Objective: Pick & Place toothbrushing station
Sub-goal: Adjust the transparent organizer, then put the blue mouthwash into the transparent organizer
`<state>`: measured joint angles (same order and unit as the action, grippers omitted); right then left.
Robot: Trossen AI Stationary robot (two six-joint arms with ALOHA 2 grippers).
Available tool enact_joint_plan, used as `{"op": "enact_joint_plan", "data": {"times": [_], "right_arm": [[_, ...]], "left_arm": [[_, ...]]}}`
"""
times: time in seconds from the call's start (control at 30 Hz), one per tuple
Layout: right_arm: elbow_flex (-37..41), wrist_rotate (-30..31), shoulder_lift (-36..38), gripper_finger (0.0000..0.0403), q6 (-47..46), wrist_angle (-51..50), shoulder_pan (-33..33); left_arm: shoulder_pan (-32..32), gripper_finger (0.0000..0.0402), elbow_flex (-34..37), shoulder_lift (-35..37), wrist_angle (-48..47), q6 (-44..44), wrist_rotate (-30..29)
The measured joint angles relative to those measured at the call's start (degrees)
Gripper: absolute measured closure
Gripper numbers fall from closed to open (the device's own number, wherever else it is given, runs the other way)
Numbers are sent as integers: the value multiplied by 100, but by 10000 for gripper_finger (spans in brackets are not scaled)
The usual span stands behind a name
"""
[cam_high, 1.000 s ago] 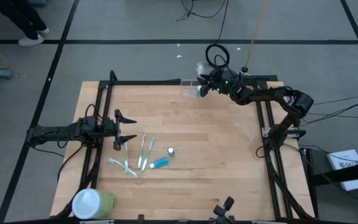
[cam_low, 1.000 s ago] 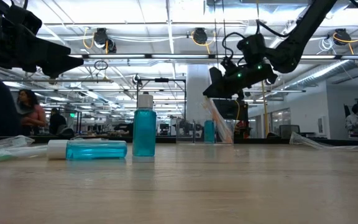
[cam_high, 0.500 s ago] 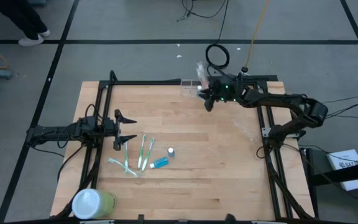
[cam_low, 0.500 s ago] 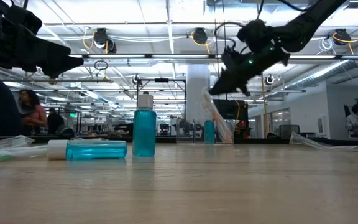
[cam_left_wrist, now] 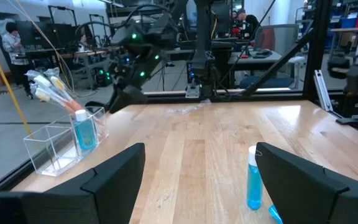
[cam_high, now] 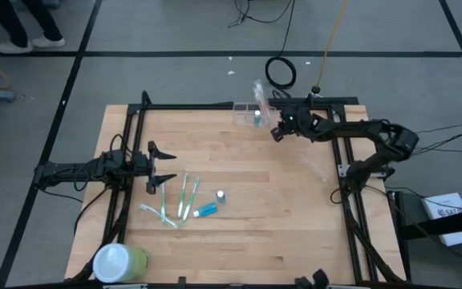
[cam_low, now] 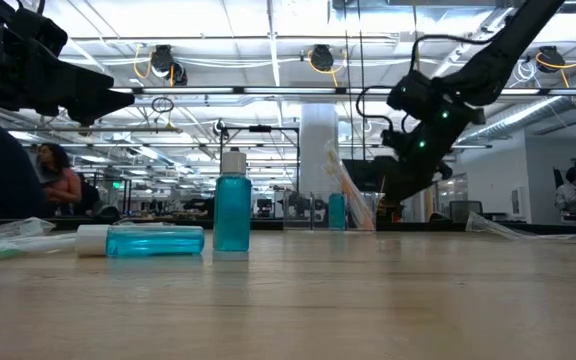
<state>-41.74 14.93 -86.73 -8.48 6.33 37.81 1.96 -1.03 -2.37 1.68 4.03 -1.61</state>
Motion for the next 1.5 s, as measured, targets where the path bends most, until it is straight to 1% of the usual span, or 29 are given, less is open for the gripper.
{"op": "enact_joint_plan", "data": {"times": [0.1, 0.23, 0.3, 0.4, 0.6, 0.8, 0.93, 1.07, 1.17, 1.3, 1.4, 1.5], "right_arm": [[2, -29, -257, 299, 13, 388, 162], [0, -537, -499, 299, 11, 961, 302], [0, -652, -591, 299, 12, 1227, 322], [0, -777, -670, 299, 14, 1489, 350], [0, -828, -801, 299, 63, 1969, 371], [0, -1350, -954, 299, 171, 2485, 535], [-2, -1218, -937, 299, 428, 2521, 609], [-2, -1022, -439, 299, 497, 1763, 643], [-2, -1052, 190, 299, 510, 975, 633], [29, -1127, 1108, 299, 473, 34, 388], [304, -1533, 1698, 299, 378, -43, 87], [749, -2056, 2181, 299, 179, 325, -248]], "left_arm": [[0, 91, -1, 0, 1, 0, 0], [0, 92, 1, -2, 2, 0, 1], [0, 91, 1, -2, 2, 0, 2], [0, 91, -1, 0, 3, 0, 0], [0, 91, 0, -1, 1, 2, 0], [0, 91, 1, -1, 1, 1, 0], [0, 91, -1, -2, 3, 0, 2], [0, 91, 1, -2, 3, 0, 0], [0, 91, -1, 0, 3, 0, 0], [0, 92, 0, 0, 3, 0, 0], [0, 92, 1, -2, 2, 0, 0], [0, 91, -1, 0, 3, 0, 2]]}}
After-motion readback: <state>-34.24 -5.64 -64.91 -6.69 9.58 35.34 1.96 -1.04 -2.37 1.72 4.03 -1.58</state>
